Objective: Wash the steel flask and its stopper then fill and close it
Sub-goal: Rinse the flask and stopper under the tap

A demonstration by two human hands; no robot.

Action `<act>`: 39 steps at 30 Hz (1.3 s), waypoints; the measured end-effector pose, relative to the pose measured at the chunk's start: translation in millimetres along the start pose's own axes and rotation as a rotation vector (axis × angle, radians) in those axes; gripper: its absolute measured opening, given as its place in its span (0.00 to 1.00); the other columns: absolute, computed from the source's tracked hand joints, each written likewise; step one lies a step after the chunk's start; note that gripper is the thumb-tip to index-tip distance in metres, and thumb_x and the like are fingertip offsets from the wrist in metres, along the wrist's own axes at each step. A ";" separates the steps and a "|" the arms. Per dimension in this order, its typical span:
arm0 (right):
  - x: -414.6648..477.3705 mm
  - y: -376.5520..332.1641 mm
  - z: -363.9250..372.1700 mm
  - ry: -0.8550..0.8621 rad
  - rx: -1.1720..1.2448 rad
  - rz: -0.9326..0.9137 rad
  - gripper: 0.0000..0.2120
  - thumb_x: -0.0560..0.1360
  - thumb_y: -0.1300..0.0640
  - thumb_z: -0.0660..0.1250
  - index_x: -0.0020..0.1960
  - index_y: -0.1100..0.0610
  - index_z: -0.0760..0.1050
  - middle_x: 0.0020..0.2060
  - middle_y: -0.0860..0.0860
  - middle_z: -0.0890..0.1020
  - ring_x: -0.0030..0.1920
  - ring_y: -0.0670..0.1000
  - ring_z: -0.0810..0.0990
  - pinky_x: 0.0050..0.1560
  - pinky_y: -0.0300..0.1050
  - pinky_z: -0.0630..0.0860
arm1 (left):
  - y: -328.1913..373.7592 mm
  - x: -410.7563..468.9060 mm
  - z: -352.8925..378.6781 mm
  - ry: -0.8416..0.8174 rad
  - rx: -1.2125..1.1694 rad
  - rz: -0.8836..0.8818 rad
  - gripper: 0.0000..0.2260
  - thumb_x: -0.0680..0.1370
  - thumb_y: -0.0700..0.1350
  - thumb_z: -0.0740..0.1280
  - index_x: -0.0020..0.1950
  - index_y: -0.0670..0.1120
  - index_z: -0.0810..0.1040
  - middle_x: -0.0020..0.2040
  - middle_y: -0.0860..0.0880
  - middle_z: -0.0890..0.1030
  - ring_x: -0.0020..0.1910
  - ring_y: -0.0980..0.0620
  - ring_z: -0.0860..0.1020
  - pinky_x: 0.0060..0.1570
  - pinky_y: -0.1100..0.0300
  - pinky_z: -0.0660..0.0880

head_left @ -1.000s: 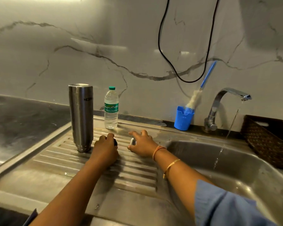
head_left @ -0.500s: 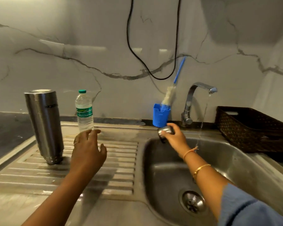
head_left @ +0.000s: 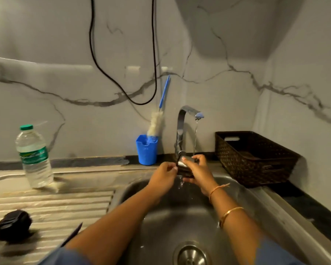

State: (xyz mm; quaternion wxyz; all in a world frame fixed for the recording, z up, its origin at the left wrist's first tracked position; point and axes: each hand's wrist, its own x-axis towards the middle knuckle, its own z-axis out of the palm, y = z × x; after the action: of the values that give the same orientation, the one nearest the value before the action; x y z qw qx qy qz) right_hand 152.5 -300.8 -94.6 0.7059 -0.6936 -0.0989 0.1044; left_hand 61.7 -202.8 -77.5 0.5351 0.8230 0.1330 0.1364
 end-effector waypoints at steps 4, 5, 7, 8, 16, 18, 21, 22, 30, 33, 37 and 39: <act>11.2 -1.9 -3.8 0.021 -0.548 -0.352 0.13 0.79 0.46 0.58 0.60 0.50 0.67 0.50 0.53 0.77 0.49 0.53 0.79 0.44 0.47 0.80 | 15.3 34.0 24.5 -0.081 -0.550 -0.226 0.14 0.83 0.48 0.55 0.60 0.41 0.73 0.48 0.44 0.79 0.44 0.51 0.77 0.38 0.59 0.73; 15.7 0.2 -6.9 0.045 -0.733 -0.483 0.13 0.79 0.44 0.56 0.59 0.50 0.68 0.50 0.53 0.77 0.48 0.53 0.79 0.45 0.48 0.79 | 15.3 38.1 26.1 -0.093 -0.605 -0.239 0.14 0.83 0.48 0.55 0.59 0.42 0.74 0.50 0.43 0.79 0.45 0.49 0.77 0.40 0.56 0.75; 24.5 -1.4 -12.7 0.098 -0.873 -0.590 0.14 0.79 0.42 0.53 0.54 0.50 0.70 0.47 0.53 0.79 0.46 0.52 0.79 0.44 0.49 0.79 | 11.6 45.3 28.4 -0.130 -0.659 -0.215 0.12 0.83 0.48 0.55 0.58 0.43 0.74 0.53 0.42 0.79 0.49 0.47 0.78 0.46 0.53 0.77; 29.5 -5.2 -13.7 0.116 -0.836 -0.543 0.16 0.79 0.40 0.54 0.51 0.51 0.72 0.45 0.52 0.80 0.45 0.52 0.79 0.43 0.49 0.79 | 9.9 47.3 29.0 -0.163 -0.674 -0.187 0.12 0.83 0.47 0.55 0.58 0.43 0.73 0.52 0.42 0.79 0.49 0.47 0.78 0.47 0.54 0.78; 46.9 -22.1 -7.5 0.205 -0.620 -0.075 0.18 0.79 0.45 0.56 0.52 0.58 0.74 0.45 0.56 0.78 0.46 0.56 0.78 0.38 0.46 0.76 | 10.5 59.1 38.5 -0.200 -0.650 -0.144 0.09 0.83 0.45 0.55 0.54 0.44 0.73 0.49 0.43 0.79 0.47 0.49 0.79 0.45 0.56 0.77; 44.3 -10.9 -12.6 0.230 -0.999 -0.636 0.17 0.80 0.48 0.52 0.49 0.58 0.76 0.43 0.55 0.80 0.45 0.55 0.78 0.39 0.46 0.72 | 15.7 59.8 43.0 -0.189 -0.704 -0.202 0.10 0.83 0.44 0.54 0.54 0.45 0.74 0.48 0.43 0.79 0.46 0.49 0.77 0.48 0.55 0.77; 45.0 -12.4 -22.7 0.197 -0.950 -0.731 0.18 0.78 0.47 0.52 0.45 0.56 0.75 0.40 0.53 0.80 0.42 0.54 0.77 0.37 0.45 0.72 | 20.7 57.0 48.7 -0.207 -0.862 -0.229 0.10 0.83 0.42 0.54 0.55 0.45 0.75 0.48 0.43 0.79 0.44 0.50 0.78 0.40 0.58 0.78; 45.5 -17.7 -22.2 0.210 -0.894 -0.581 0.17 0.79 0.46 0.54 0.44 0.57 0.75 0.40 0.52 0.79 0.41 0.53 0.77 0.39 0.44 0.72 | 20.9 55.2 50.8 -0.210 -0.913 -0.237 0.10 0.83 0.42 0.54 0.56 0.44 0.74 0.48 0.42 0.79 0.44 0.49 0.79 0.38 0.59 0.79; 39.4 -37.7 -22.9 0.116 -0.116 0.205 0.21 0.78 0.43 0.54 0.56 0.60 0.73 0.54 0.58 0.78 0.54 0.59 0.77 0.59 0.53 0.75 | 24.0 58.7 52.5 -0.158 -1.261 -0.408 0.13 0.83 0.45 0.51 0.54 0.37 0.70 0.53 0.33 0.77 0.54 0.36 0.77 0.54 0.40 0.73; 43.0 -34.3 -17.0 0.146 -0.141 0.127 0.23 0.79 0.44 0.54 0.58 0.61 0.74 0.52 0.57 0.78 0.52 0.56 0.77 0.56 0.50 0.75 | 30.5 62.8 56.2 -0.107 -1.168 -0.503 0.14 0.83 0.48 0.52 0.57 0.39 0.69 0.52 0.34 0.76 0.47 0.38 0.79 0.42 0.46 0.78; 38.3 -29.8 -10.8 0.241 -0.732 -0.248 0.14 0.78 0.49 0.59 0.51 0.59 0.76 0.46 0.55 0.80 0.47 0.55 0.79 0.47 0.46 0.75 | 37.3 66.2 53.3 -0.251 -1.039 -0.660 0.29 0.78 0.65 0.54 0.54 0.38 0.72 0.46 0.37 0.77 0.43 0.40 0.77 0.37 0.46 0.75; 36.3 -29.7 -14.8 0.075 -0.722 -0.334 0.09 0.78 0.53 0.62 0.46 0.57 0.76 0.42 0.53 0.80 0.47 0.55 0.80 0.48 0.47 0.77 | 34.0 70.5 47.2 -0.261 -1.125 -0.640 0.24 0.79 0.60 0.58 0.53 0.38 0.74 0.44 0.37 0.78 0.42 0.41 0.77 0.35 0.45 0.79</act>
State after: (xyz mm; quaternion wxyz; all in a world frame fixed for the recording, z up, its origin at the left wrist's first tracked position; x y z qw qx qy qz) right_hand 191.8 -305.1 -65.3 0.4269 -0.8749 -0.2149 -0.0787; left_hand 146.9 -230.3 -58.9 0.9093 0.3477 0.2135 -0.0815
